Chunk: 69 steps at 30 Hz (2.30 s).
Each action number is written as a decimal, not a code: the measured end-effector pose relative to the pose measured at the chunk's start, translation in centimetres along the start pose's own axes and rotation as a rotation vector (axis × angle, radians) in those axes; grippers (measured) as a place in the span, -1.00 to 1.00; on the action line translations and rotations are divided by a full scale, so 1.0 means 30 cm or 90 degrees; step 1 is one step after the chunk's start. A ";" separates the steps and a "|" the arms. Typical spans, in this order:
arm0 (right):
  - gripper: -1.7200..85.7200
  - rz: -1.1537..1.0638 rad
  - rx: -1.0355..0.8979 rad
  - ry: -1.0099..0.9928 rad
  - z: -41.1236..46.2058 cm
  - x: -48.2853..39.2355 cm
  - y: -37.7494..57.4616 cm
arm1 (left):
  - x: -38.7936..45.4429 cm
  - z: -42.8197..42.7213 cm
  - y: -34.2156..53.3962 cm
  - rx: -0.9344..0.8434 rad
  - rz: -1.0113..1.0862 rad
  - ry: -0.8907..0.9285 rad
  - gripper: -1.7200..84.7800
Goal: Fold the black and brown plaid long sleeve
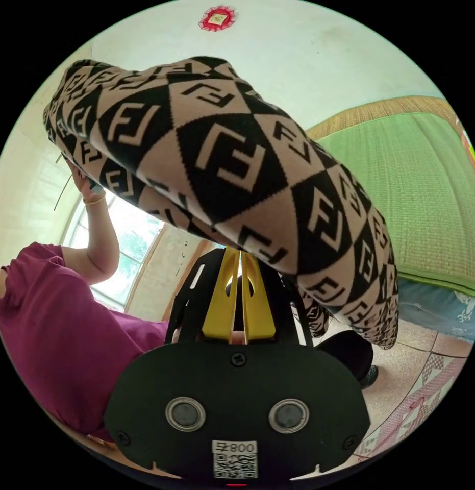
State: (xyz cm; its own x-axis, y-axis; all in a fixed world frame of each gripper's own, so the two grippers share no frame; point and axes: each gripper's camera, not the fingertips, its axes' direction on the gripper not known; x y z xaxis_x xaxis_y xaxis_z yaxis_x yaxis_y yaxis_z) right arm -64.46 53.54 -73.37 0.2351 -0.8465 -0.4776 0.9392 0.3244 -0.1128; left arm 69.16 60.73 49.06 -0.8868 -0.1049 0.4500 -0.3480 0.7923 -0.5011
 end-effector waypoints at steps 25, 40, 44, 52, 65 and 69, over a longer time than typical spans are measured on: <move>-0.71 -0.063 -0.205 -0.038 0.597 0.242 0.401 | 0.214 -0.474 1.205 0.070 -0.027 0.026 -0.93; -0.74 -0.101 -0.354 -0.150 1.029 0.242 0.525 | 0.313 -0.754 1.937 0.204 -0.140 -0.014 -0.93; -0.83 -0.071 -0.350 -0.197 1.007 0.251 0.560 | 0.334 -0.786 2.058 0.222 -0.145 -0.021 -0.93; -0.92 -0.045 -0.226 -0.119 0.642 0.192 0.597 | 0.419 -0.811 2.228 0.243 -0.137 -0.042 -0.92; -0.93 -0.107 0.270 0.065 -0.624 -0.241 0.715 | 0.550 -0.795 2.315 0.284 -0.093 -0.135 -0.93; -0.94 -0.185 0.382 0.095 -0.907 -0.498 0.783 | 0.609 -0.781 2.286 0.300 -0.053 -0.135 -0.92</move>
State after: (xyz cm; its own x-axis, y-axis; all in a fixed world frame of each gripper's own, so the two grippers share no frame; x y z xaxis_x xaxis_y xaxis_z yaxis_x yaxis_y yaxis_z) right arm -52.72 85.30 -92.60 -0.0445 -0.7827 -0.6209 0.9450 -0.2345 0.2279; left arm 36.22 127.24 40.25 -0.8755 -0.3135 0.3678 -0.4756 0.4244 -0.7705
